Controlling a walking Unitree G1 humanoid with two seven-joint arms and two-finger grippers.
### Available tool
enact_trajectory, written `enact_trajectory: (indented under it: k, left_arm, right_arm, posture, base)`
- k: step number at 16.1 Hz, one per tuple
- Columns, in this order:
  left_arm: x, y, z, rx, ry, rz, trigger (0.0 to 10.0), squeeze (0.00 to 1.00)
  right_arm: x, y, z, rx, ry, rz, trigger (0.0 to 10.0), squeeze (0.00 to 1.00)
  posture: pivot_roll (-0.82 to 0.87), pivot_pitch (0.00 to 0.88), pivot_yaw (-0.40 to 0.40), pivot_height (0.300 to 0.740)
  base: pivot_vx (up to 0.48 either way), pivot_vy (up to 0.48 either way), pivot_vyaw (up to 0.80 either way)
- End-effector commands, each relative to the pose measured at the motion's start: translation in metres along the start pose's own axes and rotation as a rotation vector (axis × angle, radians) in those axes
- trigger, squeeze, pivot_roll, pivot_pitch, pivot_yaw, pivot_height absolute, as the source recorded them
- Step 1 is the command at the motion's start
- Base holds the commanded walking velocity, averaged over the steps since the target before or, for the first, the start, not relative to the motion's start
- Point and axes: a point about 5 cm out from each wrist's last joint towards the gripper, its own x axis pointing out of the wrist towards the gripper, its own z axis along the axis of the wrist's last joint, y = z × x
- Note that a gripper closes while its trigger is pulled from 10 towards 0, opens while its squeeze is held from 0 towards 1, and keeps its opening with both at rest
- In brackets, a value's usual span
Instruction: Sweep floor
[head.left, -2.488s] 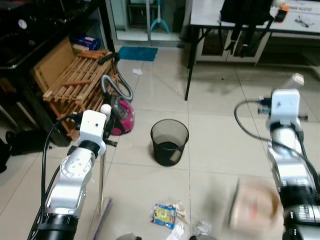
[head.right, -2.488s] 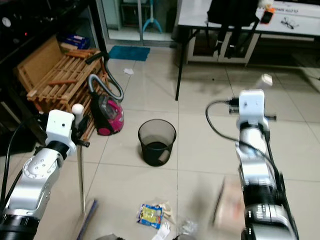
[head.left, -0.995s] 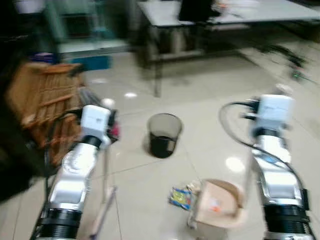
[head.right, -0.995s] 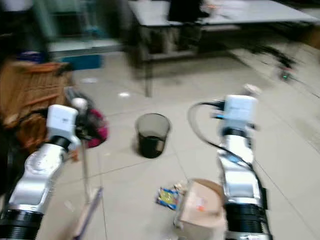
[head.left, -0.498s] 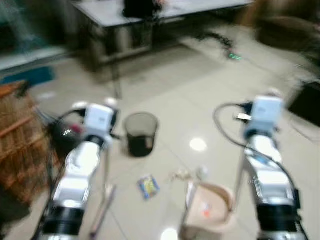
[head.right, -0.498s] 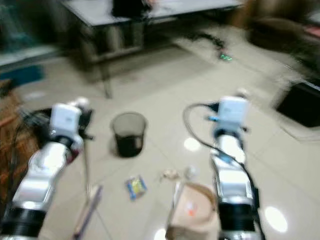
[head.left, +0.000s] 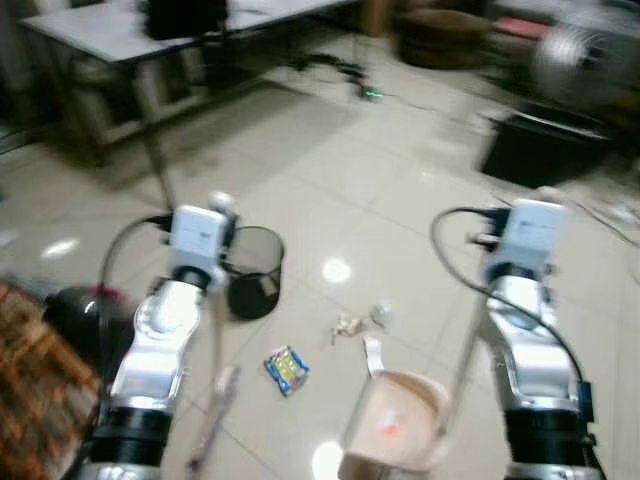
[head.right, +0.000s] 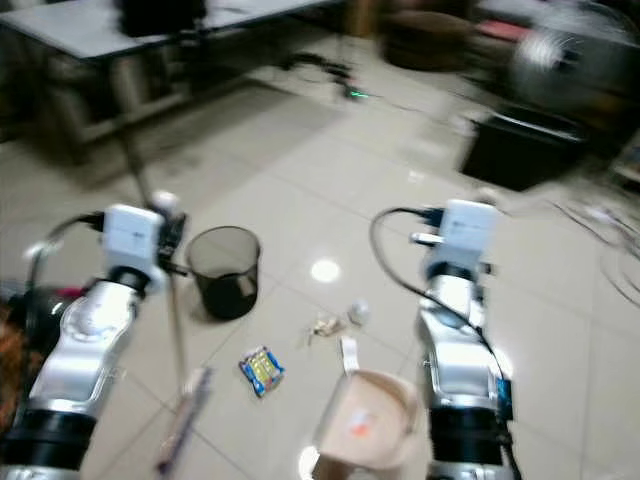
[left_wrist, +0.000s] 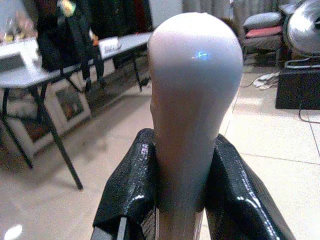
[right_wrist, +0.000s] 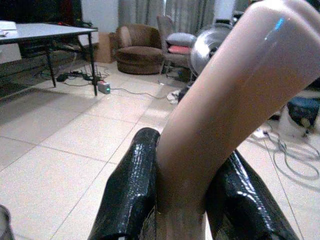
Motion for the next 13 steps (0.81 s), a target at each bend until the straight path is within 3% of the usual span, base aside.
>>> enact_trajectory:
  k: [1, 4, 6, 10, 13]
  left_arm:
    - [0.004, -0.007, 0.013, 0.039, -0.062, -0.016, 10.0, 0.0]
    - [0.005, -0.006, 0.013, 0.027, -0.062, 0.004, 10.0, 0.0]
    - [0.004, -0.001, 0.012, -0.041, -0.06, 0.042, 10.0, 0.0]
    - [0.005, -0.001, 0.011, -0.017, -0.056, 0.065, 10.0, 0.0]
    - [0.005, 0.0, 0.011, -0.029, -0.063, 0.071, 10.0, 0.0]
  right_arm:
    - [0.004, -0.006, 0.012, -0.007, -0.051, -0.021, 10.0, 0.0]
    - [0.005, -0.004, 0.017, -0.029, -0.084, 0.001, 10.0, 0.0]
    - [0.006, -0.002, 0.02, -0.06, -0.11, 0.011, 10.0, 0.0]
    - [0.009, 0.002, 0.028, -0.101, -0.165, 0.033, 10.0, 0.0]
    - [0.01, 0.002, 0.028, -0.126, -0.166, 0.034, 10.0, 0.0]
  posture:
    - [-0.05, 0.0, 0.014, 0.74]
    - [-0.05, 0.0, 0.013, 0.74]
    - [-0.05, 0.0, 0.01, 0.74]
    - [-0.05, 0.0, 0.01, 0.74]
    - [-0.05, 0.0, 0.01, 0.74]
  base:
    - [0.0, -0.48, -0.8]
    - [0.0, -0.48, -0.36]
    - [0.0, 0.0, 0.0]
    - [0.0, 0.0, 0.0]
    - [0.298, 0.0, 0.8]
